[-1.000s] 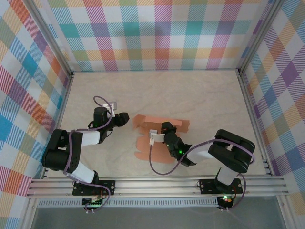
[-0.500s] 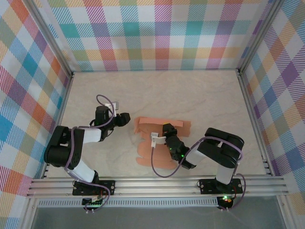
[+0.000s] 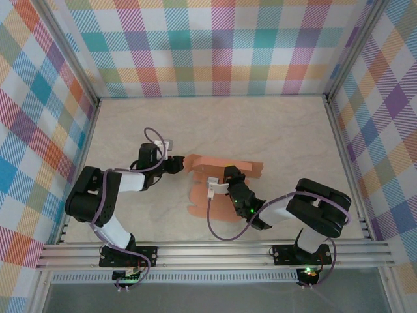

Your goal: Fold the paper box

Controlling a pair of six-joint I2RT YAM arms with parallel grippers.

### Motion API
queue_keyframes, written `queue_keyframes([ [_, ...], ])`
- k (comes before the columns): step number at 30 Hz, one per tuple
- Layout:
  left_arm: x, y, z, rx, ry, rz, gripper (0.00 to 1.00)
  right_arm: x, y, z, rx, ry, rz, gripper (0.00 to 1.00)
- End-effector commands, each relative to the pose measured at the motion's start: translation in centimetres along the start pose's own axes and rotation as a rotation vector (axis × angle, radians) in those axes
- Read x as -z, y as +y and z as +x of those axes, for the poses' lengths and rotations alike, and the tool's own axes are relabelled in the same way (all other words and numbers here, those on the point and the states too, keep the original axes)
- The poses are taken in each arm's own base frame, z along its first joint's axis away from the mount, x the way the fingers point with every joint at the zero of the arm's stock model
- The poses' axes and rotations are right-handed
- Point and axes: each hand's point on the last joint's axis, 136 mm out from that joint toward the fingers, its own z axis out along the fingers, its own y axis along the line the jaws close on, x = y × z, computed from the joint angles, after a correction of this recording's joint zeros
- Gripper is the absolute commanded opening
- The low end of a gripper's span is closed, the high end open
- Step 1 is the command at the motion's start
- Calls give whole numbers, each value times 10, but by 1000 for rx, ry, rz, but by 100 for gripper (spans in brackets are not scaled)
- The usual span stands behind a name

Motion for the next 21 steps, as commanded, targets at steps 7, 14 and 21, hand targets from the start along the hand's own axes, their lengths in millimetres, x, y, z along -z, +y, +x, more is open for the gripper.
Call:
queue_keyframes([
  [7,-22,-15,-4,-62,36,63,46,4,-9,-1,-46,-10,10,0],
  [14,-11,-51,3,-155,34,221,45,3,-5,-1,-33,-7,1,0],
  [21,-2,-64,10,-181,39,262,46,0,-1,-3,-26,-6,1,0],
])
